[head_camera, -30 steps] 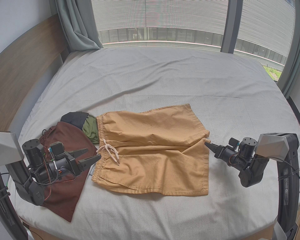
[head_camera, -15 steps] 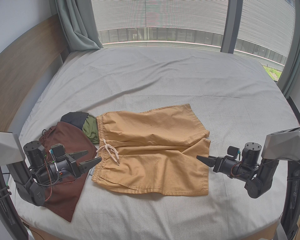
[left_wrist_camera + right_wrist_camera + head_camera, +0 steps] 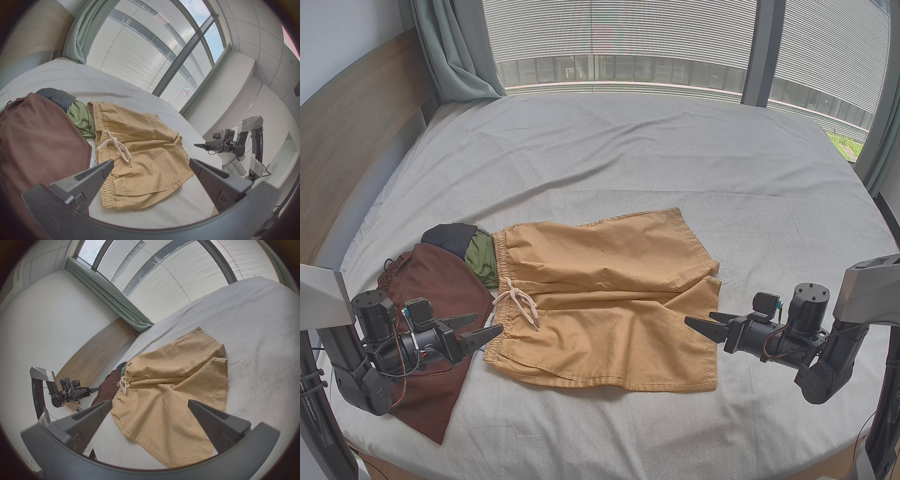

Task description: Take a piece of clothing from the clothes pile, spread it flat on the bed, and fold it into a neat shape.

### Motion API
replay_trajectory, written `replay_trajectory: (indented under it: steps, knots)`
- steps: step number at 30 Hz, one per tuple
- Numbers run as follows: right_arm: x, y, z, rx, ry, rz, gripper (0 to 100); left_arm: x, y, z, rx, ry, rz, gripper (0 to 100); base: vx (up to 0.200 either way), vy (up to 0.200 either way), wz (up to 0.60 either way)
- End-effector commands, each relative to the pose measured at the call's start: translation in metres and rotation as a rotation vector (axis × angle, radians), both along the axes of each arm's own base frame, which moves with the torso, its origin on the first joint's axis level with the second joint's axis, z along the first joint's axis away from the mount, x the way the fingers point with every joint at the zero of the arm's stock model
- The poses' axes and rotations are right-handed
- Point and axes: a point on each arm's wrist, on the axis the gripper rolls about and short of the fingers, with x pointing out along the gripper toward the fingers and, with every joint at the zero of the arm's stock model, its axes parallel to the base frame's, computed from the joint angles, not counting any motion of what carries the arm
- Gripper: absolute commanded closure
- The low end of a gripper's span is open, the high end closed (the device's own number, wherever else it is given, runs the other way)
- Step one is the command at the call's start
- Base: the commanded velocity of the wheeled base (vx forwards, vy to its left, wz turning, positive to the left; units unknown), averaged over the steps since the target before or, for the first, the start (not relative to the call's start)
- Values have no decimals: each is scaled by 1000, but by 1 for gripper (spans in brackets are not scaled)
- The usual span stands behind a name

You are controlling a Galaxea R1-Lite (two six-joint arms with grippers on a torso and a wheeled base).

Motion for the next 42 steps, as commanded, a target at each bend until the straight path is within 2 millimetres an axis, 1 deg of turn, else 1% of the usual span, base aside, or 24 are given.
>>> replay_trajectory:
  steps: [1, 5, 9, 14, 15, 16, 17, 22, 30, 35, 39, 42]
  knots:
    - [0, 0, 1, -6, -9, -3, 0, -1, 6, -6, -2, 27, 22, 0, 0, 0, 0]
    - [1, 0, 1, -18, -24, 2, 0, -2, 16, -8, -11, 39, 34, 0, 0, 0, 0]
    - [2, 0, -1, -18, -20, 2, 0, -6, 16, -13, -23, 69, 10, 0, 0, 0, 0]
    - [3, 1, -1, -19, -23, 1, 0, -2, 17, -29, -30, 124, 16, 0, 0, 0, 0]
    - [3, 1, -1, -19, -23, 1, 0, -2, 17, -29, -30, 124, 16, 0, 0, 0, 0]
    - [3, 1, -1, -21, -25, 1, 0, -1, 18, -35, -29, 144, 20, 0, 0, 0, 0]
    - [3, 1, -1, -21, -25, 0, 0, -1, 18, -38, -28, 152, 20, 0, 0, 0, 0]
    - [3, 1, -1, -22, -29, 2, 0, 2, 18, -46, -33, 177, 22, 0, 0, 0, 0]
    - [3, 1, -1, -23, -27, 2, 0, 4, 19, -64, -27, 229, 30, 0, 0, 0, 0]
    - [3, 1, -1, -23, -27, 2, 0, 4, 19, -71, -34, 256, 34, 0, 0, 0, 0]
    - [3, 1, -1, -23, -27, 3, 0, 8, 17, -72, -44, 259, 36, 0, 0, 0, 0]
    - [4, 0, -3, -25, -24, 1, 0, 10, 16, -77, -52, 284, 62, 0, 0, 0, 0]
